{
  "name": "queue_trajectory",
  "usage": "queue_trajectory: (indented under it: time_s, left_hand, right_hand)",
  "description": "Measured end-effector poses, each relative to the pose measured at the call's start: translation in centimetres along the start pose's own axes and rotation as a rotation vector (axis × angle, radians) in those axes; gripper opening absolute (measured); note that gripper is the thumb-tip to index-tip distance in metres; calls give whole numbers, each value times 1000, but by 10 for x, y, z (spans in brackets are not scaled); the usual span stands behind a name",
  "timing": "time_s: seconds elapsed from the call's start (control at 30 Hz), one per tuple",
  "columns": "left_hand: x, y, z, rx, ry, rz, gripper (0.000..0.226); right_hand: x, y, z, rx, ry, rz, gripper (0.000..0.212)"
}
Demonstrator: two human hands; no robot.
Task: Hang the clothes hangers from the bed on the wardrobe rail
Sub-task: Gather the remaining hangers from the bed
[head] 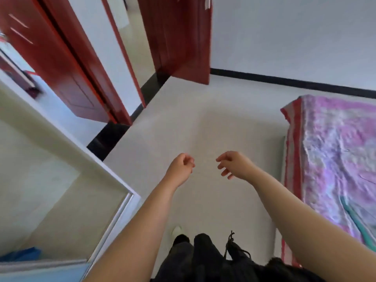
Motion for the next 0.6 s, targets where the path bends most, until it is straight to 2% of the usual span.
queue_trajectory:
  time_s: [0.27,0.47,0.6]
  left_hand:
    - [-196,75,77,-126,-443,216,8]
    - [-304,115,139,-136,-687,311,8]
    - [-361,136,166,-112,-807,397,9]
  right_hand:
    - [120,158,-52,-270,272,288,24]
    - [202,228,-63,-396,487,433,21]
    - [224,268,-78,-478,572,567,23]
Point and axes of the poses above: each hand's wrist, its own z-axis towards the middle knuckle, its own x-axis out of the back of the hand, y = z × x, the point moved 9 cm from there along z, towards the middle knuckle, and after that the axes turned 8 degrees about -y, right-handed, at the moved point
